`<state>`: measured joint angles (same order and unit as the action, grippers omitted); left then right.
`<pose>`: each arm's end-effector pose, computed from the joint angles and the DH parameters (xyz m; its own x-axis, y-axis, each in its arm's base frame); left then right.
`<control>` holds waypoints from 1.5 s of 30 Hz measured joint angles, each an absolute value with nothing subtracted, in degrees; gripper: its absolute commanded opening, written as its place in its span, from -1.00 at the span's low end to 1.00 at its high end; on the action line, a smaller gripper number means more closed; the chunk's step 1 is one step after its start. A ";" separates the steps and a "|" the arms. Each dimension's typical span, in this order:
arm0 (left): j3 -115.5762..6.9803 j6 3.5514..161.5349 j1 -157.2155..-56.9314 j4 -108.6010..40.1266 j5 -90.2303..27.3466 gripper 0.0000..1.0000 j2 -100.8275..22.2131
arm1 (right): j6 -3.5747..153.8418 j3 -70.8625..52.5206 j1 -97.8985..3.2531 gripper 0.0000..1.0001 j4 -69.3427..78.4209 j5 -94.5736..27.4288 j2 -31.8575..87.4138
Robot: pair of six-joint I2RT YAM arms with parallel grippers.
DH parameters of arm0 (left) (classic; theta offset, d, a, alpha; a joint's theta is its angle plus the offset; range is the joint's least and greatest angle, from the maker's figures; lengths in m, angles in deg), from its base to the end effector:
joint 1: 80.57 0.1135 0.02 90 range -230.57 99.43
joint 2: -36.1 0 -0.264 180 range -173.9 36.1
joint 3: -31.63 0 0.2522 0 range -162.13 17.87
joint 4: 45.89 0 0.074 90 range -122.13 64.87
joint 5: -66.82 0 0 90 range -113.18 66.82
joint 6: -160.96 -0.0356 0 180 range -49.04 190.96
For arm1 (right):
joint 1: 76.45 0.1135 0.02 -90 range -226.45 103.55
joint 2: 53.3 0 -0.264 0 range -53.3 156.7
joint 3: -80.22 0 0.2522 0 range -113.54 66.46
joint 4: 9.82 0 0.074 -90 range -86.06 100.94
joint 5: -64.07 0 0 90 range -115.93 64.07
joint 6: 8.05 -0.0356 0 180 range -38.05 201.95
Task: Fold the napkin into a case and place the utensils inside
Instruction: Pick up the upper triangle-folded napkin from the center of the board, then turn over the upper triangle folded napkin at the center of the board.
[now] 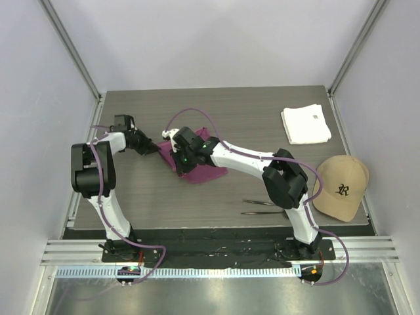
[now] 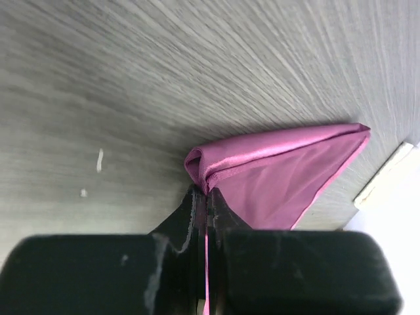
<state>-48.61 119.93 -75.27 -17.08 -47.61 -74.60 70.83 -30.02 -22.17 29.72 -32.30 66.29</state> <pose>0.3848 0.0209 0.1411 -0.6572 -0.7507 -0.0673 -0.5627 0.5480 -0.6189 0.2718 0.3848 0.2197 -0.5955 -0.4997 -0.6290 -0.7487 0.6292 0.2088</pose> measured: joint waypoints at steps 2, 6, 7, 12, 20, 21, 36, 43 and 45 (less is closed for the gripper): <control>-49.31 119.89 -75.32 -15.40 -46.58 -1.00 -73.44 | 70.83 -30.02 -21.99 -0.98 29.68 -32.28 66.16; -49.35 118.45 -75.30 -10.57 -43.15 -1.00 -66.36 | 70.42 -30.05 -20.35 -0.98 29.79 -32.22 64.98; -49.35 118.05 -75.27 -9.50 -42.36 -1.00 -64.08 | 70.11 -30.05 -19.74 -0.98 29.79 -32.24 64.50; -47.27 116.48 -74.16 -3.91 -39.30 -1.00 -47.41 | 67.75 -31.25 -14.41 -0.98 28.52 -32.02 61.52; -43.73 113.77 -63.23 7.13 -35.17 -1.00 -25.59 | 60.63 -36.32 -7.46 -0.98 25.48 -35.01 60.82; -44.10 112.55 -62.14 9.49 -33.81 -0.99 -22.95 | 59.53 -36.67 -7.11 -0.98 24.98 -36.08 60.82; -54.25 110.12 -76.32 9.58 -30.23 -1.00 -43.54 | 32.98 -16.98 -17.88 -0.98 -9.92 -56.74 58.70; -58.14 112.11 -90.75 0.64 -27.28 -1.00 -69.24 | 31.95 3.22 -33.29 -0.98 -16.15 -63.97 58.81; -62.73 112.59 -93.98 -1.13 -27.21 -1.00 -74.33 | 34.46 5.21 -36.29 -0.98 -14.49 -65.07 58.81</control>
<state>-62.73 112.59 -93.98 -1.13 -27.21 -74.33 34.46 5.21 -36.29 -14.49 -65.07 58.81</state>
